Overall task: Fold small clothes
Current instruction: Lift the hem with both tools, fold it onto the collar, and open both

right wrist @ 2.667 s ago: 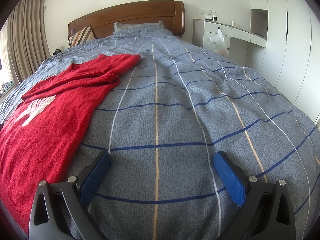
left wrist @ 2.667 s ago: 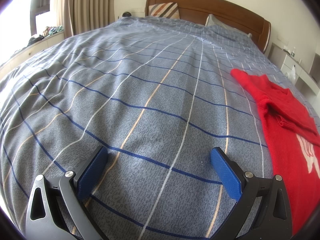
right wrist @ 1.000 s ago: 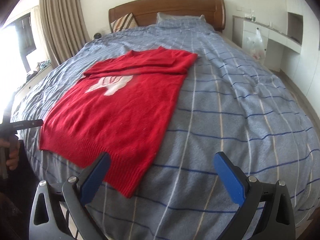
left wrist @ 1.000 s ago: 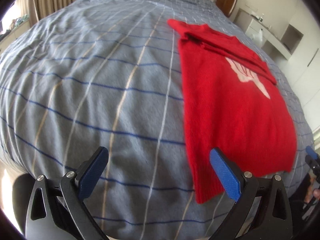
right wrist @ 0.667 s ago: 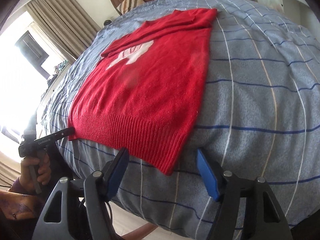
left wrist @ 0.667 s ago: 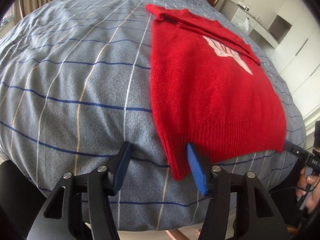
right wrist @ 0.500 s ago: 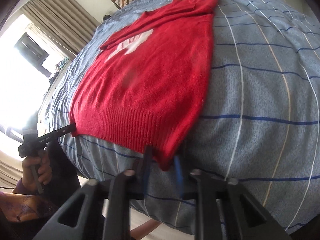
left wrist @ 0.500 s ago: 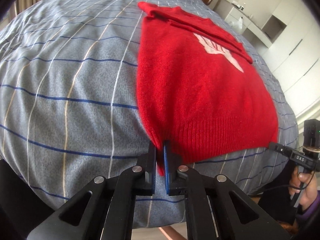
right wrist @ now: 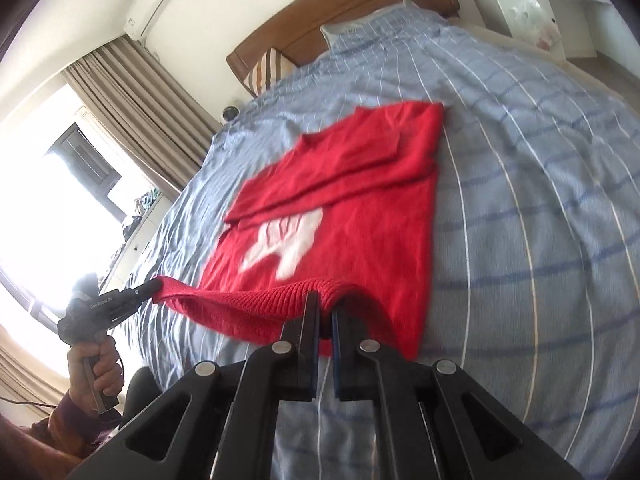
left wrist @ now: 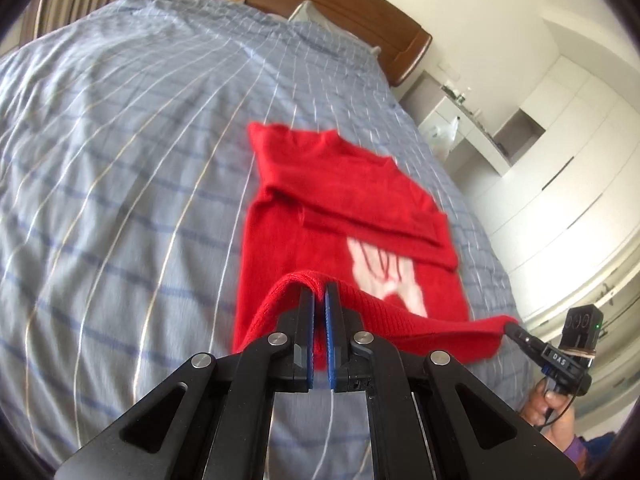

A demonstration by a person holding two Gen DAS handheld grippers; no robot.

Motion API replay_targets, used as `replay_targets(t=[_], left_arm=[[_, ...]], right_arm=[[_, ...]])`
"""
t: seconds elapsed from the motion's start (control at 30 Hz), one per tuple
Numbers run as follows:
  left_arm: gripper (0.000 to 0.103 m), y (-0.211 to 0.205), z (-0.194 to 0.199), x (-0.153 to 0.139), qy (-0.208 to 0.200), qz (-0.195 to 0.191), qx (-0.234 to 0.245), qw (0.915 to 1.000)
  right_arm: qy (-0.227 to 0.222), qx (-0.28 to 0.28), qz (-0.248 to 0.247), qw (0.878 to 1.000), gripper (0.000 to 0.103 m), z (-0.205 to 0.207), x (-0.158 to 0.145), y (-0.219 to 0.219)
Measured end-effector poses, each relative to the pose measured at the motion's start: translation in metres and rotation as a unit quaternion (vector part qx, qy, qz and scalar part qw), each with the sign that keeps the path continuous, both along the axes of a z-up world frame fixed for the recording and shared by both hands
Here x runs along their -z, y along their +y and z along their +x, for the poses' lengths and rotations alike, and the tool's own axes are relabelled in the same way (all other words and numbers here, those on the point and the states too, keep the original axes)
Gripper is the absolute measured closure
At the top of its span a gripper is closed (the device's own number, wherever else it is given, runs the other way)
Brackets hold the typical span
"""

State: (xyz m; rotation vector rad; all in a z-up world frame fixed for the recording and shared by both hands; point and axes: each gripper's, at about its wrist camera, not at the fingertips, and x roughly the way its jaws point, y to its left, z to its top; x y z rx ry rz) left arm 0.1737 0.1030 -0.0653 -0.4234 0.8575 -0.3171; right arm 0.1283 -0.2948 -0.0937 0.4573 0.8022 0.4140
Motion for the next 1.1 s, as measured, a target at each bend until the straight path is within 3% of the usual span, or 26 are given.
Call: replay_targets(t=[0.2, 0.33, 0.47, 0.53, 0.57, 0.6, 0.67, 0.73, 0.87, 0.97, 1.1], left_arm=[[0.1, -0.019, 0.126, -0.001, -0.003, 0.029, -0.036, 0.9989], [0.1, -0.025, 0.193, 0.016, 0.02, 0.049, -0.063, 0.9966], [0.099, -0.03, 0.237, 0.036, 0.035, 0.068, -0.072, 0.9945], [0.092, -0.032, 0.25, 0.045, 0.045, 0.08, -0.076, 0.9929], [0.075, -0.031, 0.255, 0.049, 0.052, 0.086, -0.085, 0.9913], [0.044, -0.028, 0.259, 0.052, 0.059, 0.09, -0.093, 0.9898], [0.021, -0.017, 0.258, 0.051, 0.053, 0.083, -0.119, 0.988], [0.019, -0.004, 0.249, 0.046, 0.042, 0.068, -0.133, 0.9878], [0.019, 0.013, 0.218, 0.037, 0.037, 0.077, -0.132, 0.9876], [0.017, 0.015, 0.182, 0.033, 0.029, 0.1, -0.114, 0.988], [0.012, 0.007, 0.113, 0.035, 0.017, 0.15, -0.081, 0.9852]], right_arm=[[-0.032, 0.031, -0.008, 0.999, 0.098, 0.12, -0.016, -0.013], [-0.015, 0.038, -0.017, 0.999, 0.098, 0.206, -0.007, -0.017], [0.005, 0.051, -0.032, 0.998, 0.098, 0.262, 0.016, -0.02], [0.012, 0.054, -0.036, 0.998, 0.098, 0.28, 0.028, -0.018], [0.017, 0.055, -0.033, 0.998, 0.097, 0.286, 0.035, -0.02], [0.023, 0.058, -0.03, 0.998, 0.094, 0.291, 0.04, -0.021], [0.029, 0.07, -0.023, 0.997, 0.075, 0.294, 0.047, -0.027], [0.022, 0.079, -0.008, 0.997, 0.052, 0.289, 0.045, -0.033], [0.003, 0.079, -0.031, 0.996, 0.051, 0.268, 0.028, -0.039], [-0.011, 0.046, -0.065, 0.997, 0.051, 0.239, 0.014, -0.032], [-0.024, -0.001, -0.127, 0.992, 0.051, 0.172, 0.008, -0.014]])
